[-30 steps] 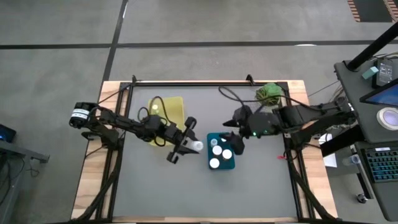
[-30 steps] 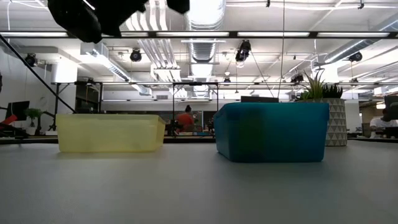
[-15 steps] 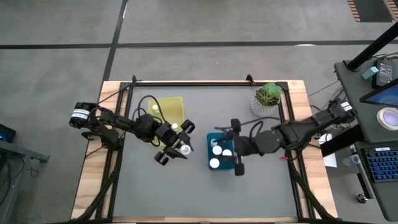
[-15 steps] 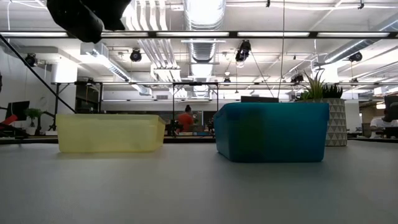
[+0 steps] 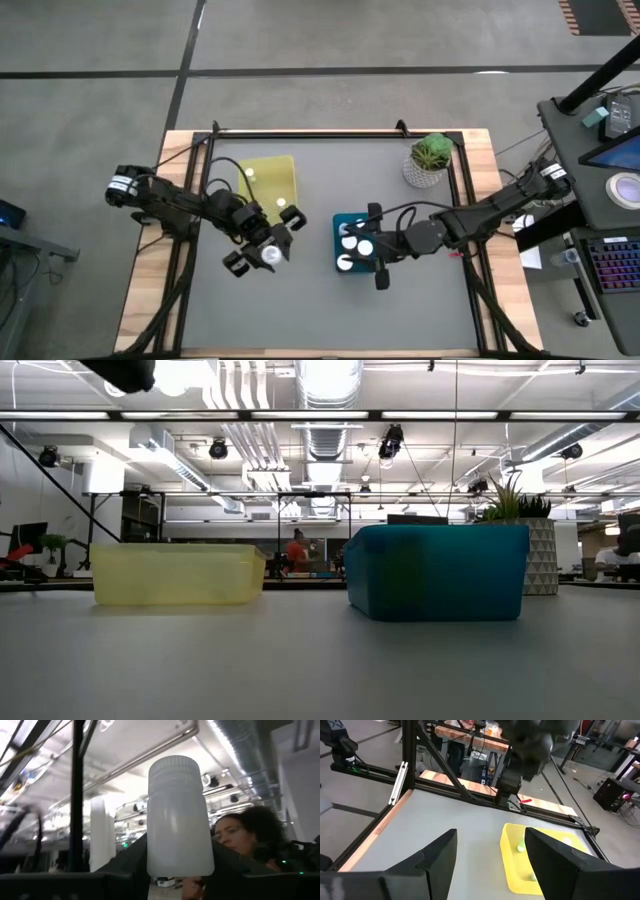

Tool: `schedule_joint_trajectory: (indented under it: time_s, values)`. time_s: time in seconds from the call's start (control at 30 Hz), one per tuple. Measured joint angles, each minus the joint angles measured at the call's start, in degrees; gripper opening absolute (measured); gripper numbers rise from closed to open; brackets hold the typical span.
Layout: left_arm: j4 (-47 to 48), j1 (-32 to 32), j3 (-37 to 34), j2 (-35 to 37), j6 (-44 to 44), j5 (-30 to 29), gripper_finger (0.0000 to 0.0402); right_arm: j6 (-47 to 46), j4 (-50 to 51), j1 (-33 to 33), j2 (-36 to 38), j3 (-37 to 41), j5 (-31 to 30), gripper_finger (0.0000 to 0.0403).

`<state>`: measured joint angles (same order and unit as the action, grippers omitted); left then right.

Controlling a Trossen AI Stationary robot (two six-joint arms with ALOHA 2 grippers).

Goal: Pick and place medicine bottles into bin by pill shape (circle, oval)
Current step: Put the white tablet bottle into the yellow bin

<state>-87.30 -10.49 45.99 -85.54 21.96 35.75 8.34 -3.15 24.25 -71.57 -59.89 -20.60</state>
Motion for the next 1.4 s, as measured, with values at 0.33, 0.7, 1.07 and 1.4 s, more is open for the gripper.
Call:
schedule_joint_trajectory:
  time_s: [0.33,0.7,1.07,1.4]
  values:
    - [0.13,-1.61,2.26,1.55,-0.17,1.31,0.0127,0.24,-4.77,-0.02,-0.13,4.28,0.0,0.0224]
    - [28.26,-0.71,-1.82,1.92,-18.51,-4.98,0.0127,3.77,-10.21,0.66,-0.16,4.95,0.61,0.0224]
    - [31.0,0.25,-3.18,1.16,-21.39,-10.29,0.0127,9.79,-21.35,0.61,-3.17,4.97,4.57,0.0224]
    - [31.14,0.43,-3.27,1.16,-22.37,-12.88,0.0128,15.25,-33.52,0.21,-9.99,3.51,2.58,0.0224]
